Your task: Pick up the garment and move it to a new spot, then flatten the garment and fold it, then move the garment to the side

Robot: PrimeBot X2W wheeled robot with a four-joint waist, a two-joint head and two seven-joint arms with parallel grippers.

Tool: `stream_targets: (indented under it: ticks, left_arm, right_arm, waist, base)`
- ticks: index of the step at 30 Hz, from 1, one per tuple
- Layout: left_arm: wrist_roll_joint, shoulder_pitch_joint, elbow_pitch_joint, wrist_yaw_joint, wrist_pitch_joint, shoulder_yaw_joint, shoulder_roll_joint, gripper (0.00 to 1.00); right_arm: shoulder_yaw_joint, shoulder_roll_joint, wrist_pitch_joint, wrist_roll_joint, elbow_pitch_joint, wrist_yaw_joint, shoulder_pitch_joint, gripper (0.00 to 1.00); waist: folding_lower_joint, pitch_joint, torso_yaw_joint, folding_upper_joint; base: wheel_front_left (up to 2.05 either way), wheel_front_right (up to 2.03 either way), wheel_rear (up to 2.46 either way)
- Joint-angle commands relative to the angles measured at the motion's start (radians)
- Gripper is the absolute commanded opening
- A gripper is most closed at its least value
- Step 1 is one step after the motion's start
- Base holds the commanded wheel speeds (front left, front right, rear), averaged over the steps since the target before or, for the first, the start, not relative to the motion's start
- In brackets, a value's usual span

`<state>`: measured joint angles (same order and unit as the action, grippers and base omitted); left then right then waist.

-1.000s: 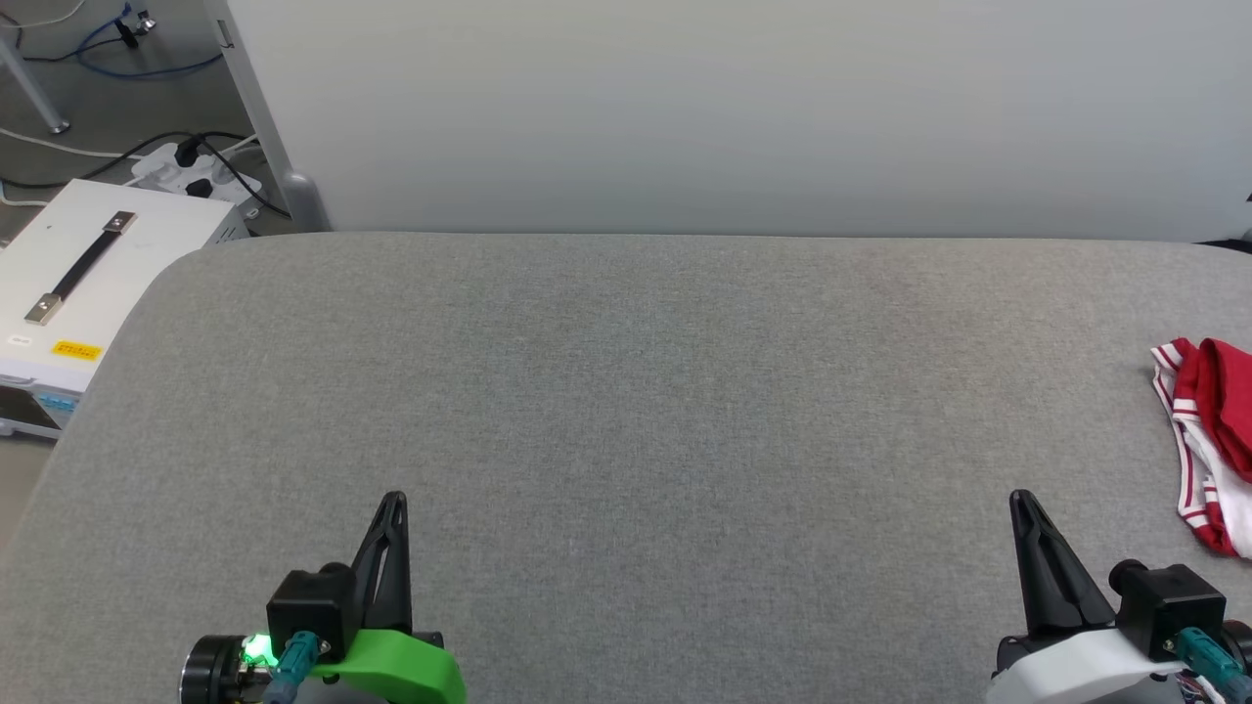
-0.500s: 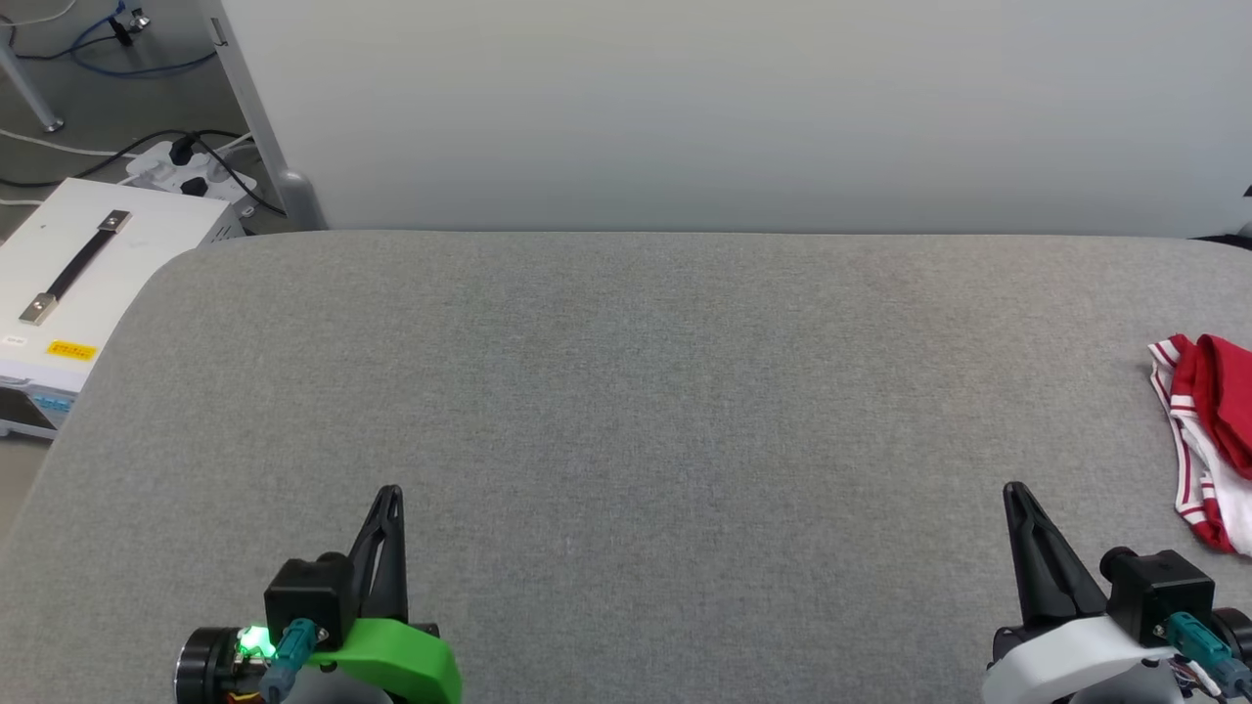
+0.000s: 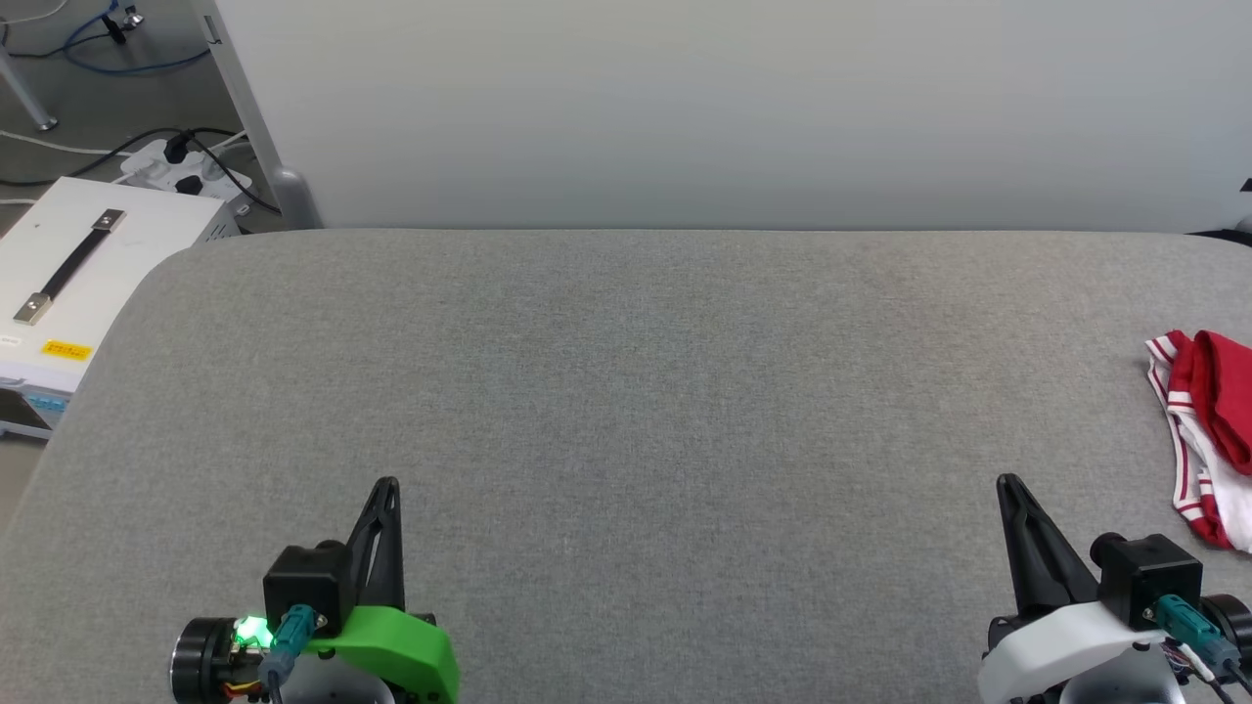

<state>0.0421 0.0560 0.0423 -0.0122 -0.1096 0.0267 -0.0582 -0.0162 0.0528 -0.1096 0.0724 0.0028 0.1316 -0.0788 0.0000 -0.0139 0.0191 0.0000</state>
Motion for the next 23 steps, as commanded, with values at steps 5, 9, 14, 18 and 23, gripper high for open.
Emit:
stream_targets:
  ticks: [5,9,14,18,23]
  left_arm:
    - [-0.012,-0.023,-0.01,0.007,0.015,-0.005,0.005,0.0]
    - [-0.014,-0.026,-0.013,0.007,0.022,-0.007,0.005,0.0]
    - [-0.018,-0.03,-0.017,0.008,0.033,-0.009,0.006,0.0]
    - [-0.02,-0.032,-0.019,0.008,0.041,-0.011,0.006,0.0]
    - [-0.023,-0.036,-0.023,0.009,0.051,-0.013,0.006,0.0]
  right_arm:
    - [0.004,-0.001,0.014,-0.018,-0.002,-0.001,0.026,0.0]
    - [0.005,-0.001,0.021,-0.023,-0.002,-0.001,0.03,0.0]
    - [0.006,-0.001,0.032,-0.029,-0.002,-0.001,0.036,0.0]
    - [0.007,-0.001,0.04,-0.033,-0.002,-0.001,0.04,0.0]
    - [0.008,-0.002,0.05,-0.039,-0.002,-0.001,0.046,0.0]
  waist:
    - [0.0,0.001,-0.002,0.0]
    - [0.0,0.002,-0.003,0.0]
    - [0.0,0.004,-0.005,0.0]
    - [0.0,0.005,-0.007,0.0]
    - [0.0,0.006,-0.008,0.0]
  base:
    - [0.0,0.0,0.0]
    - [0.0,0.0,0.0]
    - [0.0,0.0,0.0]
    - [0.0,0.0,0.0]
    - [0.0,0.0,0.0]
